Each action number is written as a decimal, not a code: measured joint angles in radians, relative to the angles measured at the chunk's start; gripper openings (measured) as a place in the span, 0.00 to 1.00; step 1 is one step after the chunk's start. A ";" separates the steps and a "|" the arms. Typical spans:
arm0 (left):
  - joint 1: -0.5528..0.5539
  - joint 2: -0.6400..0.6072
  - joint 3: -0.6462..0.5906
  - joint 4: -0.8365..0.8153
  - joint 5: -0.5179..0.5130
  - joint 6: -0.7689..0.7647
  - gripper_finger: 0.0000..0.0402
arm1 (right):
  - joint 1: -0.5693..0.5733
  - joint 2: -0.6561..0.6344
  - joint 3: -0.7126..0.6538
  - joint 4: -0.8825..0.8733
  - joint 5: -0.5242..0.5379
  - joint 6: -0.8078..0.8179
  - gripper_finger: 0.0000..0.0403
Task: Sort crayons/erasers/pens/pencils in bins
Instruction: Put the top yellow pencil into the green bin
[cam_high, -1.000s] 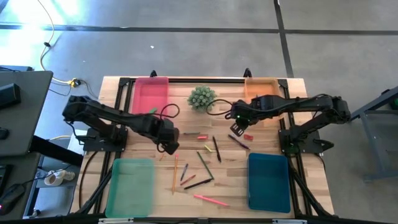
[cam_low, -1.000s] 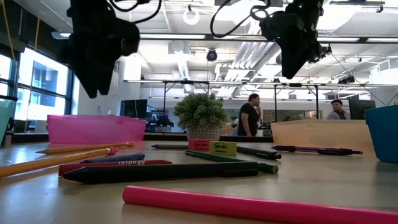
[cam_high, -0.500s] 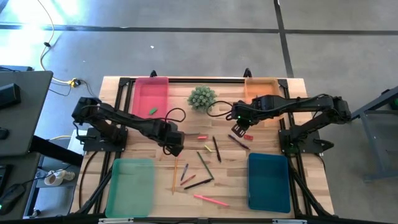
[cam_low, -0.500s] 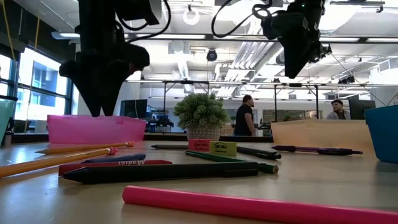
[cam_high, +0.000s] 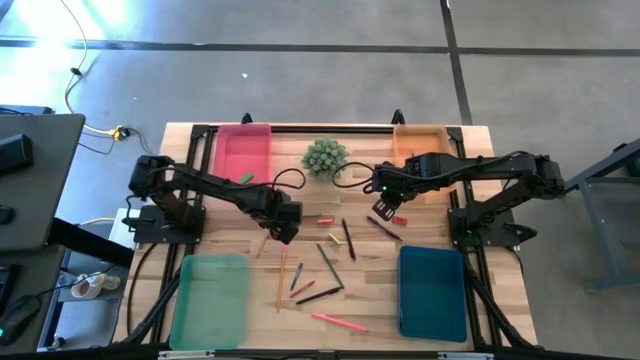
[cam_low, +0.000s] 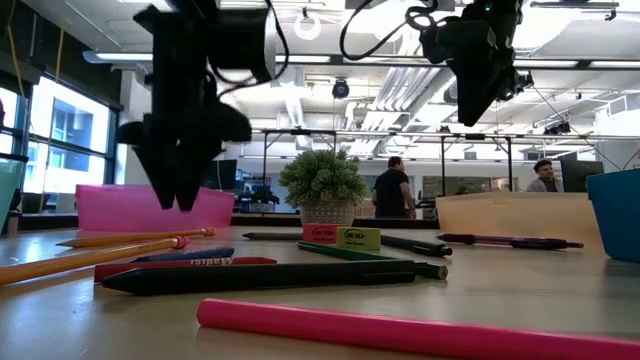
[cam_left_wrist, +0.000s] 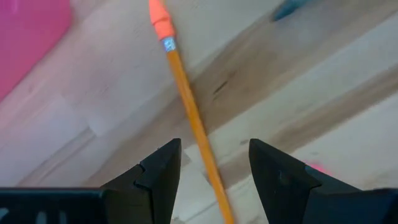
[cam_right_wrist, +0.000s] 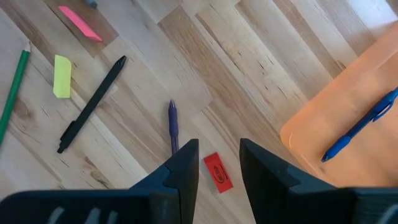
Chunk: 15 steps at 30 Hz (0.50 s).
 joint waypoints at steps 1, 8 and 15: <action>0.005 0.008 -0.001 -0.004 0.007 0.011 0.44 | 0.000 0.000 0.000 0.000 0.000 0.000 0.26; 0.017 0.061 -0.001 0.003 0.030 0.039 0.44 | 0.000 0.000 0.000 0.000 0.000 0.000 0.26; 0.017 0.074 0.000 0.005 0.031 0.045 0.44 | 0.000 0.000 0.000 0.000 0.000 0.000 0.26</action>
